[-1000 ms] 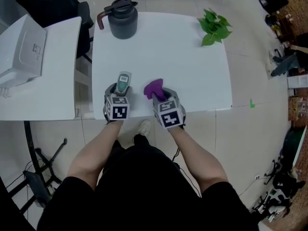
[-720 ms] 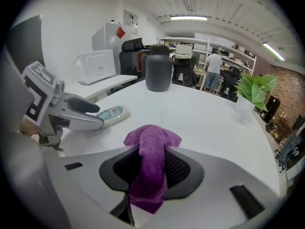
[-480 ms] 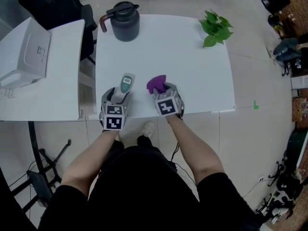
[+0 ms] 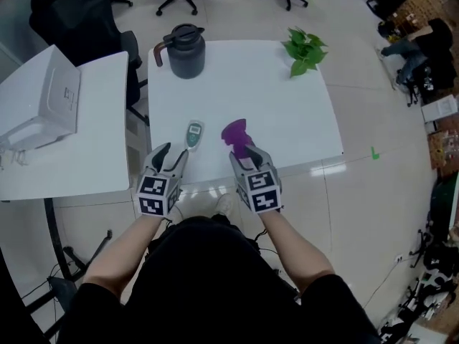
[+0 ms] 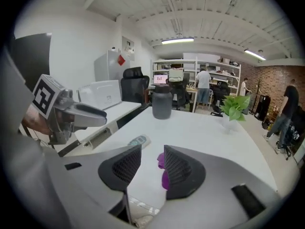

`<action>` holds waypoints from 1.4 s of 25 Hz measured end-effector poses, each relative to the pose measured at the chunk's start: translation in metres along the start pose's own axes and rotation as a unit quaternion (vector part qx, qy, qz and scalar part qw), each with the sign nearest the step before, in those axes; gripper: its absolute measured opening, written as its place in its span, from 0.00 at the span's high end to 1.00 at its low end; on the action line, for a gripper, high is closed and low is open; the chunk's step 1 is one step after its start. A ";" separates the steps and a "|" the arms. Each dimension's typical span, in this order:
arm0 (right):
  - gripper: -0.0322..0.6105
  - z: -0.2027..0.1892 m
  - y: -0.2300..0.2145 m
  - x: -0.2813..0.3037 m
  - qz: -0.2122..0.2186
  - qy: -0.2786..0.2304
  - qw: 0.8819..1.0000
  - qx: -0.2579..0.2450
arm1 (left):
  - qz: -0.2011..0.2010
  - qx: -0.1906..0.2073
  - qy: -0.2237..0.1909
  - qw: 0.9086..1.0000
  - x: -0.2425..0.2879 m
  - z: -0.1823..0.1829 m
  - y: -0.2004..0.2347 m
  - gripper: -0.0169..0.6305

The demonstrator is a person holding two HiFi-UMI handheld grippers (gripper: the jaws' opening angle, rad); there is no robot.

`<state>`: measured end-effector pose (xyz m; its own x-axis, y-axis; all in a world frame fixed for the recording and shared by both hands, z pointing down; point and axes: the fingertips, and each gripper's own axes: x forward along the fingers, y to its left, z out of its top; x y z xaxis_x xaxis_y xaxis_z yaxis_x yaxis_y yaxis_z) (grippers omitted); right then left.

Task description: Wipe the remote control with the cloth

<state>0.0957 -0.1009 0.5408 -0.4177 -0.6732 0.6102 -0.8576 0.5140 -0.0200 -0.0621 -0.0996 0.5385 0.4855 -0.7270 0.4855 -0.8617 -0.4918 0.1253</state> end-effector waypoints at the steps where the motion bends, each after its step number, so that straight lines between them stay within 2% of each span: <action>1: 0.70 0.008 0.010 -0.008 -0.002 -0.013 1.000 0.003 | -0.016 0.008 -0.010 1.000 -0.007 0.007 -0.005 0.72; 2: 0.73 0.016 0.019 -0.015 -0.003 -0.026 1.000 0.005 | -0.032 0.016 -0.018 0.999 -0.014 0.014 -0.010 0.78; 9: 0.91 0.052 0.064 -0.057 -0.036 -0.094 0.995 0.007 | -0.091 0.094 -0.058 0.990 -0.057 0.041 -0.034 0.97; 14: 0.93 0.062 0.083 -0.074 -0.050 -0.119 0.992 0.007 | -0.120 0.127 -0.072 0.982 -0.078 0.045 -0.046 0.97; 21: 0.93 0.067 0.097 -0.089 -0.056 -0.131 0.990 0.001 | -0.139 0.149 -0.087 0.975 -0.093 0.053 -0.059 0.97; 35: 0.93 0.068 0.098 -0.097 -0.054 -0.131 0.990 -0.009 | -0.142 0.152 -0.096 0.974 -0.092 0.063 -0.073 0.97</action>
<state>0.0319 -0.0216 0.4263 -0.3896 -0.8385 0.3810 -0.8969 0.4394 0.0499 -0.0349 -0.0268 0.4303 0.7411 -0.6033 0.2944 -0.6201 -0.7833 -0.0444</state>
